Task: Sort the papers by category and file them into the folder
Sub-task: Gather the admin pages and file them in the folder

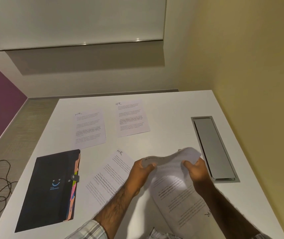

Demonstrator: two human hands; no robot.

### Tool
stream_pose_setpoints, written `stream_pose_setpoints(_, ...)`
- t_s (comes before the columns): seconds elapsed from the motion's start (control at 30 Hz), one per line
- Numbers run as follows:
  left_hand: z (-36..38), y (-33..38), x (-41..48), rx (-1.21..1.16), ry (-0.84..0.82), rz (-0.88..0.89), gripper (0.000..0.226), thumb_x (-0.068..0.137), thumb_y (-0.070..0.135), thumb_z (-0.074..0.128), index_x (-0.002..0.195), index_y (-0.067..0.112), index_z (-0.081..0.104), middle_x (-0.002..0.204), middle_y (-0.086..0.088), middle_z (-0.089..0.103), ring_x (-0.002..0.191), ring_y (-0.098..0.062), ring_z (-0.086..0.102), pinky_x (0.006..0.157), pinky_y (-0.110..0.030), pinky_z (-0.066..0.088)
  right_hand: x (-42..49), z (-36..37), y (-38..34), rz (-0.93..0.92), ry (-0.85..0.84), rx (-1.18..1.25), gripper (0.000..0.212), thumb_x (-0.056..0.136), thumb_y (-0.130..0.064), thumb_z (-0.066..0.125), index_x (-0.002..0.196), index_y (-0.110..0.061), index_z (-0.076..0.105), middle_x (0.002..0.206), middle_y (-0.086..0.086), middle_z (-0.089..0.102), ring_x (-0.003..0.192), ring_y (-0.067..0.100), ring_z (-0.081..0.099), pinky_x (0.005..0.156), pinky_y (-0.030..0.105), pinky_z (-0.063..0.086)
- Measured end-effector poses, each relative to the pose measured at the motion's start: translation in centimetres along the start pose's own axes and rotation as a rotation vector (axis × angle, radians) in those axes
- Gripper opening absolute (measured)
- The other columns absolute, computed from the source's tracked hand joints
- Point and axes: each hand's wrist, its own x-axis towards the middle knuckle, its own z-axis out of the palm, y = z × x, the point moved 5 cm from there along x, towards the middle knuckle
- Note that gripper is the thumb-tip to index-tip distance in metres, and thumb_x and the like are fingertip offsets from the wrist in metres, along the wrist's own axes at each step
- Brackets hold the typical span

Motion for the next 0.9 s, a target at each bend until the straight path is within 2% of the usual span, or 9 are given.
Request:
stream_pose_setpoints(0.1,-0.2,-0.1,0.0,-0.037,0.005,-0.006,0.024,0.094,0.012,0.068,0.116,0.018,0.075,0.111,-0.003,0.078,0.105,-0.023,0.074,0.098,-0.045,0.057,-0.3,0.2,-0.8,-0.002,-0.021,-0.024,0.02,0.101,-0.001,0.054,0.118,-0.009,0.062,0.101,0.017,0.069,0.094,0.032,0.07,0.068,0.03,0.062)
stream_pose_setpoints(0.2,-0.7,-0.8,0.1,0.003,0.015,-0.024,0.027,0.089,0.02,0.073,0.117,0.02,0.075,0.111,0.001,0.078,0.104,-0.02,0.074,0.1,-0.048,0.055,0.1,0.3,-0.3,0.065,-0.051,-0.045,0.022,0.101,-0.002,0.053,0.12,-0.01,0.061,0.104,0.015,0.069,0.098,0.031,0.069,0.069,0.03,0.061)
stream_pose_setpoints(0.33,-0.9,-1.4,0.1,0.076,0.029,-0.022,0.019,0.093,0.018,0.07,0.108,0.027,0.078,0.106,0.007,0.079,0.101,-0.014,0.075,0.1,-0.045,0.055,0.6,0.0,1.1,0.133,-0.027,-0.075,0.022,0.101,-0.005,0.056,0.122,-0.006,0.061,0.107,0.017,0.069,0.102,0.035,0.067,0.074,0.034,0.059)
stream_pose_setpoints(0.43,-1.5,-1.7,0.1,0.039,0.055,-0.063,0.023,0.092,0.02,0.071,0.112,0.031,0.073,0.11,0.007,0.078,0.104,-0.012,0.074,0.102,-0.044,0.055,0.7,-0.2,1.4,0.104,-0.037,-0.094,0.027,0.1,-0.003,0.057,0.126,-0.006,0.061,0.112,0.015,0.07,0.105,0.032,0.068,0.086,0.039,0.059)
stream_pose_setpoints(0.53,-1.8,-1.8,-0.2,0.05,0.038,-0.059,0.026,0.094,0.021,0.068,0.117,0.033,0.071,0.116,0.006,0.076,0.107,-0.012,0.072,0.103,-0.041,0.055,0.5,-0.1,1.7,0.084,-0.029,-0.147,0.023,0.099,-0.002,0.059,0.121,-0.005,0.064,0.108,0.015,0.072,0.102,0.031,0.069,0.082,0.034,0.056)
stream_pose_setpoints(0.6,-2.0,-1.5,-0.3,0.053,0.04,-0.046,0.026,0.096,0.023,0.066,0.118,0.035,0.07,0.116,0.007,0.076,0.107,-0.01,0.072,0.1,-0.037,0.056,0.5,-0.2,1.6,0.04,0.028,-0.214,0.016,0.099,-0.006,0.061,0.114,-0.004,0.067,0.1,0.014,0.073,0.096,0.033,0.07,0.077,0.034,0.056)
stream_pose_setpoints(0.77,-3.0,0.4,0.3,0.118,0.106,0.067,0.021,0.095,0.021,0.065,0.112,0.028,0.075,0.105,0.014,0.076,0.099,0.001,0.069,0.093,-0.022,0.053,0.9,-0.2,0.8,-0.022,0.119,-0.266,0.027,0.099,-0.019,0.064,0.125,-0.011,0.068,0.111,0.006,0.074,0.102,0.026,0.069,0.096,0.049,0.055)
stream_pose_setpoints(0.83,-3.2,0.3,0.5,0.13,0.11,0.062,0.018,0.095,0.014,0.067,0.105,0.025,0.076,0.097,0.012,0.075,0.088,0.005,0.067,0.084,-0.014,0.051,1.0,0.0,1.2,0.006,0.102,-0.296,0.028,0.098,-0.02,0.064,0.125,-0.012,0.068,0.106,0.006,0.075,0.097,0.027,0.071,0.092,0.053,0.058)
stream_pose_setpoints(0.9,-3.0,-0.4,0.3,0.117,0.09,0.025,0.017,0.094,0.016,0.07,0.108,0.025,0.073,0.1,0.007,0.075,0.089,0.001,0.068,0.082,-0.014,0.052,1.1,0.1,1.9,0.037,0.06,-0.34,0.027,0.097,-0.016,0.064,0.122,-0.009,0.068,0.1,0.008,0.076,0.091,0.028,0.072,0.082,0.048,0.059)
